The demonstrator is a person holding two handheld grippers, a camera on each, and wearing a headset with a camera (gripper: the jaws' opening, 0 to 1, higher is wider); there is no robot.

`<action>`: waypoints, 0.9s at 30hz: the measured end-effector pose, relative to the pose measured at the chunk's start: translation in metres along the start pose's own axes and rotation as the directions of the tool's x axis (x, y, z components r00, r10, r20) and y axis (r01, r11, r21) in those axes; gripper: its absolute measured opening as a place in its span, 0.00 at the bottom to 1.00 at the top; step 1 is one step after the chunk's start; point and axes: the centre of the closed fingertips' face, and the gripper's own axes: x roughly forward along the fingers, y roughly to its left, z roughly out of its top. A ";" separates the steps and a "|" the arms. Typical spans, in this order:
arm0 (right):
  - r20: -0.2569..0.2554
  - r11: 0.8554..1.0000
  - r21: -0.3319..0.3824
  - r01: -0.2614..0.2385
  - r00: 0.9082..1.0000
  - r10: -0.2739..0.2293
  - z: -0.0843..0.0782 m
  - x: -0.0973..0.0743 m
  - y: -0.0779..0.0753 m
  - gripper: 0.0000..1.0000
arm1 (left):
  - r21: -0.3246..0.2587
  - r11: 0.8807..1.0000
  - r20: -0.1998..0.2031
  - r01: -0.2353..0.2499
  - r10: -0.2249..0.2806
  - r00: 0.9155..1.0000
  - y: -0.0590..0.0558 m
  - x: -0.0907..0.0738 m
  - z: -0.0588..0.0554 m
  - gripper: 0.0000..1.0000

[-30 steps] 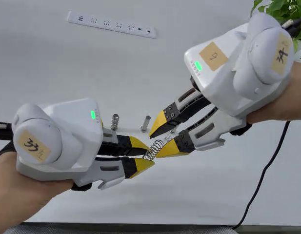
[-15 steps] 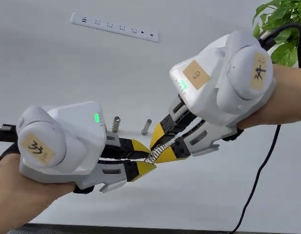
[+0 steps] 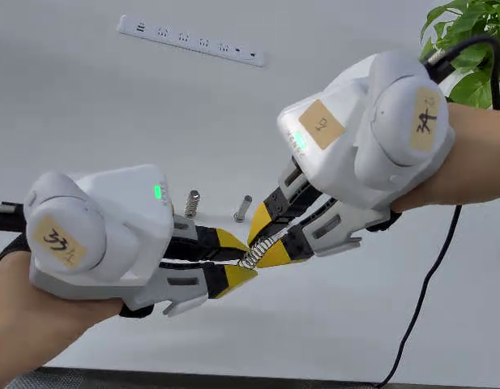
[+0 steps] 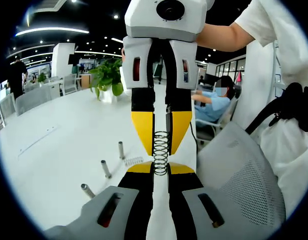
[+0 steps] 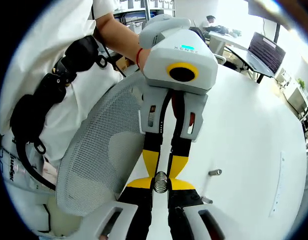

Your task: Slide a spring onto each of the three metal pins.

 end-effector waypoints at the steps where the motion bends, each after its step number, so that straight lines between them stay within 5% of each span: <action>1: 0.000 1.000 0.001 0.000 1.000 0.000 0.000 0.000 0.000 0.07 | 0.001 1.000 0.000 0.000 0.000 1.000 0.000 0.000 0.000 0.06; 27: 0.036 0.997 0.061 0.038 0.999 -0.040 0.003 -0.001 -0.009 0.07 | -0.023 0.999 0.005 -0.028 0.028 1.000 0.005 -0.006 -0.005 0.15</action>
